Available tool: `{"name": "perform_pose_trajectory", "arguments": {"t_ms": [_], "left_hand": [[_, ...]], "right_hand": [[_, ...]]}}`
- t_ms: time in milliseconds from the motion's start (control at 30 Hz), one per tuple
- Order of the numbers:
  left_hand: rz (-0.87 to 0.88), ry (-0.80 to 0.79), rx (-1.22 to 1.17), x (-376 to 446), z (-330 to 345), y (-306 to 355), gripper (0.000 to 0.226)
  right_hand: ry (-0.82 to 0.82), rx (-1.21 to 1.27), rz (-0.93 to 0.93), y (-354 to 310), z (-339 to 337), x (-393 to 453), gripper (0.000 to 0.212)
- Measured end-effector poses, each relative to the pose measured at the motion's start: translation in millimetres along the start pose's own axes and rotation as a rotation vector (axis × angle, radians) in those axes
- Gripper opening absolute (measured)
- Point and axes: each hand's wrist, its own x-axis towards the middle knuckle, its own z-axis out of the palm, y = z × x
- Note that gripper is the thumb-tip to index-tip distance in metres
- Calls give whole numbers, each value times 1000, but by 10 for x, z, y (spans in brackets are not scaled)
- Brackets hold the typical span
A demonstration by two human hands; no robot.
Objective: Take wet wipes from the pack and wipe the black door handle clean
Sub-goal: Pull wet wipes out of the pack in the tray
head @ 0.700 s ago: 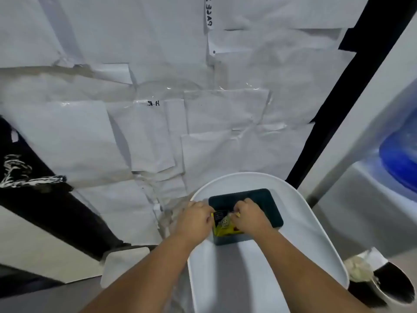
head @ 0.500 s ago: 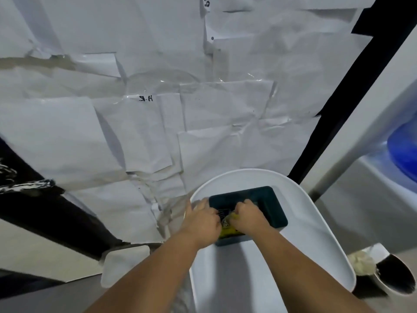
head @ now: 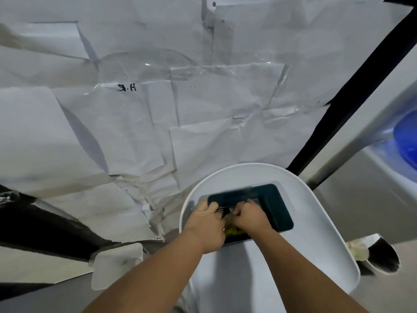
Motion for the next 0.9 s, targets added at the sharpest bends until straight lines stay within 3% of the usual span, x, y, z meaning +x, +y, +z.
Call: {"name": "perform_pose_trajectory", "arguments": {"t_ms": [167, 300, 433, 567, 667, 800, 900], "left_hand": [[17, -62, -76, 70, -28, -74, 46], [-1, -123, -33, 110, -87, -62, 45], [-27, -194, -34, 143, -104, -3, 47], [-63, -235, -11, 174, -169, 58, 33], [-135, -183, -84, 212, -159, 99, 24], [-267, -68, -179, 288, -1, 144, 43], [-306, -133, -137, 344, -26, 158, 21]], "right_hand": [[-17, -47, 7, 12, -3, 50, 16], [-10, -59, 39, -1, -51, 50, 7], [76, 36, 144, 92, -165, 46, 2], [113, 80, 212, 172, -204, 59, 3], [70, 78, 163, 138, -202, 72, 5], [26, 149, 120, 111, -124, 48, 13], [34, 183, 136, 136, -105, 44, 13]]}}
